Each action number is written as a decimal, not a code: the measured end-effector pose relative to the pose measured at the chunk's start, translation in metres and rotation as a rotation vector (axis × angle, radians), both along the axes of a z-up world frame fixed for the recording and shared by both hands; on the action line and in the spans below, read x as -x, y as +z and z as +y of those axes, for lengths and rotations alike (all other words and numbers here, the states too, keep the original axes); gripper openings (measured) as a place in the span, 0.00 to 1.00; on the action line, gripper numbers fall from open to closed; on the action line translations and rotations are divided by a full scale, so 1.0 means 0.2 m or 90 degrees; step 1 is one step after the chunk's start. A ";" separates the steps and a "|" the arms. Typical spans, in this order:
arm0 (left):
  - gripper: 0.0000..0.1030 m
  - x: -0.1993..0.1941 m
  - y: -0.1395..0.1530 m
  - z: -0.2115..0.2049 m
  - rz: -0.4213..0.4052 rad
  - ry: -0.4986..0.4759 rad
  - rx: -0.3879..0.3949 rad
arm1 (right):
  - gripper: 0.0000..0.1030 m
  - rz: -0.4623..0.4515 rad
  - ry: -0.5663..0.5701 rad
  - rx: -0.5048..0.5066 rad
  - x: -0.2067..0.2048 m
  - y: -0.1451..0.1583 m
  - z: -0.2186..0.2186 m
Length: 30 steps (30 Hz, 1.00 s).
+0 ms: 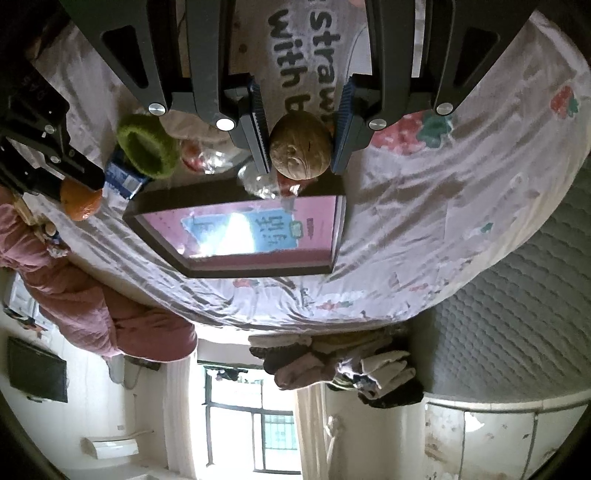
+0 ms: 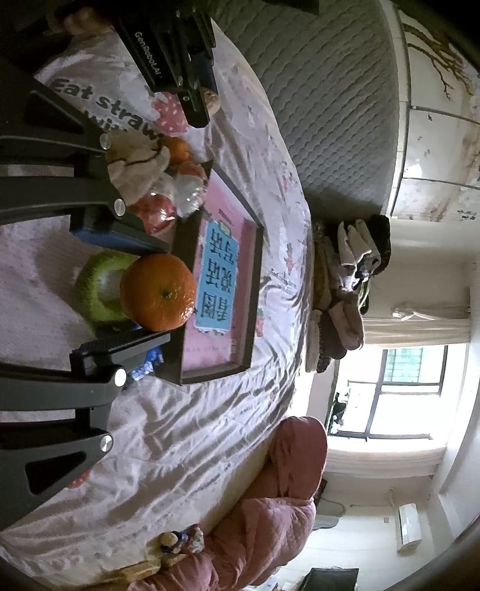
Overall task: Organize objects
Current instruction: 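Lift and carry the walnut and orange in both tools over the book tray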
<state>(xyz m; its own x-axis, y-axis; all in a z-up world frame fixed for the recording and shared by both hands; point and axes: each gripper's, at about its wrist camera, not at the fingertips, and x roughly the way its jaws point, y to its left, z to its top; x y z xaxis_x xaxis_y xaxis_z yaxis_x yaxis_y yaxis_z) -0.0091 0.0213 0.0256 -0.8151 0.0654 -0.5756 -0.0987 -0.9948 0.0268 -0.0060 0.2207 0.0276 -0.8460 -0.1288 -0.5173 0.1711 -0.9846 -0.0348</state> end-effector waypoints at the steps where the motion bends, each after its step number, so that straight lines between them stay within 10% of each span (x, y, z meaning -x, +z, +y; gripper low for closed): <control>1: 0.32 0.01 0.00 0.01 0.000 0.000 0.002 | 0.39 0.000 -0.002 0.000 0.01 0.00 0.00; 30: 0.32 0.51 -0.02 0.02 -0.031 -0.004 0.004 | 0.39 -0.020 -0.026 -0.005 0.40 -0.03 0.11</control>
